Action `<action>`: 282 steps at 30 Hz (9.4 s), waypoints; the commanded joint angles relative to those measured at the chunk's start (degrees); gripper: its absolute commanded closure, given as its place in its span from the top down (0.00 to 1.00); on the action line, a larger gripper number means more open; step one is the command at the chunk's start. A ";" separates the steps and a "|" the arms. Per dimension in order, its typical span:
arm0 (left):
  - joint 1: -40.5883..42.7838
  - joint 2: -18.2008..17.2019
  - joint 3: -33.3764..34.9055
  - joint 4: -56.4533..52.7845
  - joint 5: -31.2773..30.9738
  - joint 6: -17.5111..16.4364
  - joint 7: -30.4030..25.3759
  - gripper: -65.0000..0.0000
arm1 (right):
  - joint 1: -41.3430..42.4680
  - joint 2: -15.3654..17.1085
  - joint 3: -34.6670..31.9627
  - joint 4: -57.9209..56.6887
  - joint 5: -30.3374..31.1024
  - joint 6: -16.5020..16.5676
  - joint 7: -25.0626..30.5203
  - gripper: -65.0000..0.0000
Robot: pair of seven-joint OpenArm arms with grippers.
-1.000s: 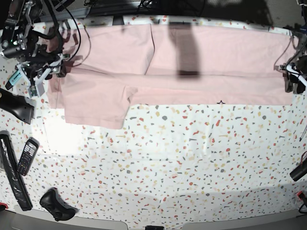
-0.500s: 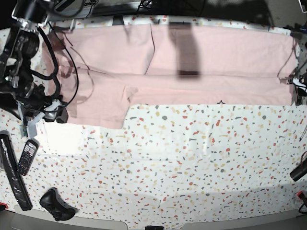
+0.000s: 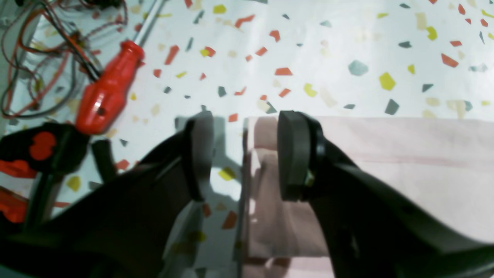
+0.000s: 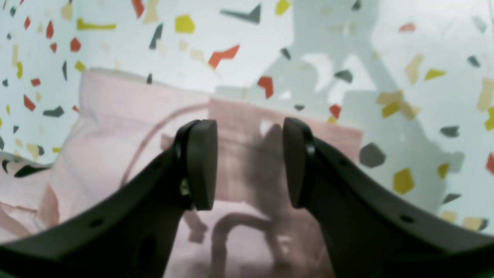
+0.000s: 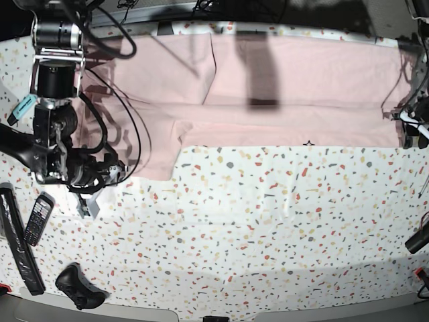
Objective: Fold the T-shirt properly
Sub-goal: 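Release the folded hem and reposition the right gripper on the sleeve, then grasp the sleeve with the right gripper and fold it inward over the body, then open the right gripper and withdraw it from the folded sleeve, then grasp the other side with the left gripper and fold it inward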
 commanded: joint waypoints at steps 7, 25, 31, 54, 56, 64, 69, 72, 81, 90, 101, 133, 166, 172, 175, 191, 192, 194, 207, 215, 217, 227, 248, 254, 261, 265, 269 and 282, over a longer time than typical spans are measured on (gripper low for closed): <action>-0.59 -0.79 -0.42 1.09 -0.46 0.20 -1.86 0.39 | 2.45 0.76 0.13 -6.27 -1.05 0.13 1.09 0.41; -0.59 -0.79 -0.42 1.09 -0.46 0.17 -2.71 0.39 | 2.62 0.63 0.13 -5.29 -0.74 2.21 -1.11 0.00; -0.57 -0.79 -0.42 1.09 -0.46 0.17 -2.69 0.39 | 1.07 0.61 0.13 8.35 4.09 2.54 -7.17 0.00; -0.42 -0.79 -0.42 1.07 -0.44 0.17 -1.09 0.39 | -31.30 -9.38 0.13 49.00 10.64 3.67 -7.74 0.00; -0.42 -0.81 -0.42 1.07 -0.44 0.17 -1.05 0.39 | -32.17 -10.60 0.11 49.07 10.64 5.07 -7.76 0.00; -0.42 -0.81 -0.42 1.07 -0.42 0.15 -0.94 0.39 | -33.90 -11.76 -1.16 49.07 10.69 5.97 -7.34 0.00; -0.42 -0.81 -0.42 1.07 -0.24 0.17 -0.94 0.39 | -33.90 -11.74 -5.66 49.07 10.67 5.97 -7.61 0.00; -0.42 -0.81 -0.42 1.07 1.62 0.17 -0.94 0.39 | -33.90 -11.74 -8.92 49.07 10.19 5.99 -8.35 0.00; -0.42 -0.81 -0.42 1.07 2.97 0.17 -0.96 0.39 | -33.92 -11.72 -11.37 49.07 8.04 5.92 -8.35 0.00; -0.42 -0.83 -0.42 1.07 2.97 0.17 -0.98 0.39 | -35.52 -11.58 -11.39 49.07 7.02 5.90 -8.35 0.05; -0.42 -0.83 -0.42 1.07 2.97 0.17 -0.96 0.39 | -35.78 -11.58 -10.16 53.92 6.95 5.84 -8.35 0.34; -0.39 -0.83 -0.42 1.07 2.93 0.17 -0.96 0.39 | -46.84 -5.90 15.96 48.76 -0.17 4.35 -8.37 0.34; -0.42 -1.11 -0.42 1.07 2.91 0.17 -0.96 0.39 | -40.22 -5.55 20.04 39.80 2.21 4.70 -6.71 0.33; -0.24 -1.14 -0.42 1.07 2.45 0.17 -0.92 0.39 | -40.44 -5.57 20.04 39.76 0.31 4.68 -6.64 0.33; -0.20 -1.62 -0.55 1.07 -0.37 0.17 -0.90 0.39 | -40.39 -5.55 20.06 39.80 1.64 4.68 -5.90 0.33; 5.29 -4.87 -8.31 0.33 -22.64 -6.75 5.27 0.39 | -39.89 -5.53 25.70 40.54 4.46 4.68 -3.08 0.33; 5.29 -4.59 -8.28 0.02 -22.67 -6.75 5.29 0.39 | -39.91 -5.55 25.70 40.54 4.46 4.68 -3.08 0.33; 5.29 -3.91 -8.31 -0.81 -22.64 -6.80 5.77 0.39 | -39.91 -5.53 25.70 40.54 4.44 4.68 -3.15 0.33; 5.14 -3.45 -8.28 -9.90 -25.59 -11.30 7.98 0.39 | -39.91 -3.43 25.70 40.54 6.54 4.68 -3.02 0.33; 5.16 -1.07 -8.24 -9.90 -25.57 -15.93 12.17 0.38 | -39.91 -0.79 25.70 40.54 7.45 4.66 -2.97 0.33; 5.09 0.11 -8.24 -9.90 -25.66 -16.49 12.13 0.35 | -39.91 -0.79 25.70 40.63 7.48 4.68 -2.91 0.33; 5.01 1.44 -8.24 -9.90 -26.29 -16.49 12.31 0.05 | -39.91 0.63 25.70 40.65 7.48 4.66 -2.91 0.33; 5.16 -7.56 -8.48 -8.85 -25.03 -14.23 4.85 0.00 | -39.78 2.19 30.77 42.18 26.32 4.87 -1.88 0.33; 7.15 -5.33 -8.79 3.76 -30.36 -14.23 14.64 0.00 | -39.76 2.19 30.77 42.21 26.32 4.87 -1.86 0.33; 14.32 5.07 -8.57 25.22 -32.30 -14.19 19.32 0.00 | -39.78 2.19 30.77 42.18 26.34 4.87 -1.86 0.33; 15.65 9.40 -5.46 30.47 -34.69 -14.16 19.43 0.00 | -39.78 2.19 30.77 42.18 26.51 4.87 -1.88 0.33; 15.65 10.64 3.43 31.01 -34.10 -10.10 20.48 0.00 | -39.78 2.19 30.77 42.18 26.51 4.85 -1.90 0.33; 11.39 11.58 26.71 31.01 -20.20 3.56 14.86 0.00 | -39.78 2.16 30.77 42.18 26.51 4.85 -1.88 0.33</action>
